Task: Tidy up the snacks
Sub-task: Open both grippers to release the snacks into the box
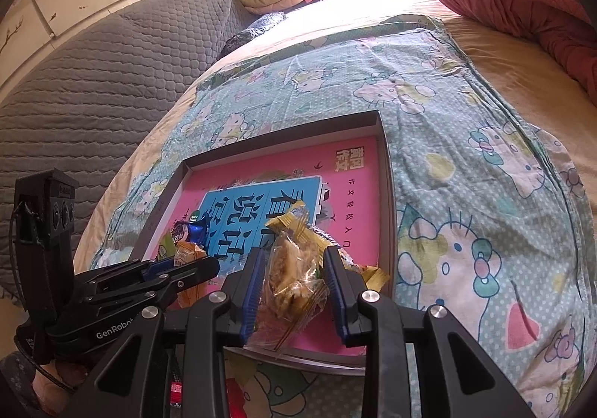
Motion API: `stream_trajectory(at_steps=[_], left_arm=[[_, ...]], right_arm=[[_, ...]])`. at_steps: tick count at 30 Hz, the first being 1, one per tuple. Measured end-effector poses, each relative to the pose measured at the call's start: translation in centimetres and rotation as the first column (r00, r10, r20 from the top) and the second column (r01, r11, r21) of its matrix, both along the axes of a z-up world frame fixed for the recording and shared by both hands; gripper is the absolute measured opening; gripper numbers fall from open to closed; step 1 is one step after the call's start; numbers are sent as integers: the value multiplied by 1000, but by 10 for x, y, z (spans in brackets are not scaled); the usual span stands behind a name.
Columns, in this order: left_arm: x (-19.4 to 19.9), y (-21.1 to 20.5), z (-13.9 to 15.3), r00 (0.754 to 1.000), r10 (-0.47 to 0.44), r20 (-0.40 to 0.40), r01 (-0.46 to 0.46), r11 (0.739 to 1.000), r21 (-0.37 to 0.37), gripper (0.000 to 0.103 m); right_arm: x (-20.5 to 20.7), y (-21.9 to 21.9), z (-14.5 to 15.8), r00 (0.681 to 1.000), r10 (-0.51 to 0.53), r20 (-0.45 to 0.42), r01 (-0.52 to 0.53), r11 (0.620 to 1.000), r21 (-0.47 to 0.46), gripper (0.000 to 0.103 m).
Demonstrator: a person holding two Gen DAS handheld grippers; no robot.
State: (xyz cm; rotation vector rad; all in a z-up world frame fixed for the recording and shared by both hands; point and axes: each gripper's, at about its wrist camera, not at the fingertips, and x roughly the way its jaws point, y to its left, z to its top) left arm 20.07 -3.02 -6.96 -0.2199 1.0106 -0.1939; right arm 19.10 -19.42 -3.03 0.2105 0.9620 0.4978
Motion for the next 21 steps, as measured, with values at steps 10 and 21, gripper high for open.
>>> stream_trajectory(at_steps=[10,21], left_arm=[[-3,-2,5,1000,-2,7,2,1000,-3,35],[-14,3,32,999,4,52,-4,1000,2,55]], right_arm=[[-1,-1,6,1000,0,13,0,1000,10,32],[-7,4,17,998,15,60,-15,1000,2,34]])
